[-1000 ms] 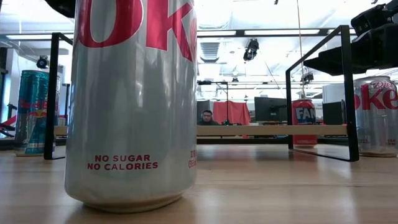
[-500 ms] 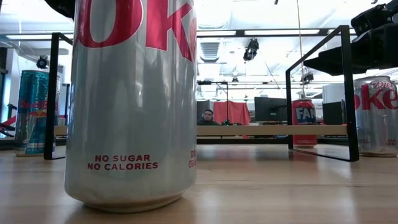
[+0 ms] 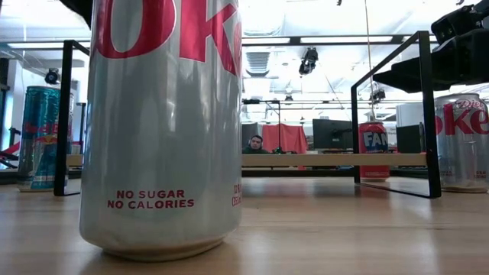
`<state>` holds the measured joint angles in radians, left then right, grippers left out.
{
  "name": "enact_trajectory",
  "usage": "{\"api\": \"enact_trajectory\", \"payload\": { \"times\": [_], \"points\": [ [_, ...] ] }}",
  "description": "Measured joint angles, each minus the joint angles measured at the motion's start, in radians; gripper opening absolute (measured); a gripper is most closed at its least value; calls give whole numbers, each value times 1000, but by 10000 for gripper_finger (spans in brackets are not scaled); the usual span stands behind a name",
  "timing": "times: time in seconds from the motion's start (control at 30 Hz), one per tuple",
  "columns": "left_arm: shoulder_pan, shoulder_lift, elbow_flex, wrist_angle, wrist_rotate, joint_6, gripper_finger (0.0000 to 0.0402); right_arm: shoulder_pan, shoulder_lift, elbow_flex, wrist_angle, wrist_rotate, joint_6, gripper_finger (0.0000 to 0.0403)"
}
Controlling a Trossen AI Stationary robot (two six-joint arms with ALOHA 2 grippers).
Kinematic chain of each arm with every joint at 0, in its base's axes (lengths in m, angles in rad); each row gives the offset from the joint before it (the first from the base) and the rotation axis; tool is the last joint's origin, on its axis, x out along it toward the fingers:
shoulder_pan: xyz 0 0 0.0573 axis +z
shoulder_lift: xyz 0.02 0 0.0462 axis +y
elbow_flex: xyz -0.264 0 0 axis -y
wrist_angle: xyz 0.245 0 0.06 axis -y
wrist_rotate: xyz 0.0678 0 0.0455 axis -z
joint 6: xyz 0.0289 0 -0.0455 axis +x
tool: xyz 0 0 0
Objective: Place canned beverage on shelf
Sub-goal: Put the white-pink soda can on the shelf aligned with the white-pink soda can, then put the top blue soda can on the shelf
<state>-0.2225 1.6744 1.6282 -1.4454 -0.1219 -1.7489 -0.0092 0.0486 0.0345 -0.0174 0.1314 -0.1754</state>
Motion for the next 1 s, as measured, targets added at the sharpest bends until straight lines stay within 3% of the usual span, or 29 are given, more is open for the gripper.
{"api": "enact_trajectory", "payload": {
  "times": [0.27, 0.5, 0.87, 1.0],
  "points": [
    [-31, -1, 103, -122, 1, -18, 398, 0, 0, 0, 0, 0, 0, 398],
    [-58, -63, 142, -124, 1, 212, 399, 0, 0, 0, 0, 0, 0, 398],
    [-71, -331, 32, -126, 0, 210, 399, 0, 0, 0, 0, 0, 0, 398],
    [-71, -453, -88, -127, -1, 87, 399, 0, 0, 0, 0, 0, 0, 398]
  ]
}}
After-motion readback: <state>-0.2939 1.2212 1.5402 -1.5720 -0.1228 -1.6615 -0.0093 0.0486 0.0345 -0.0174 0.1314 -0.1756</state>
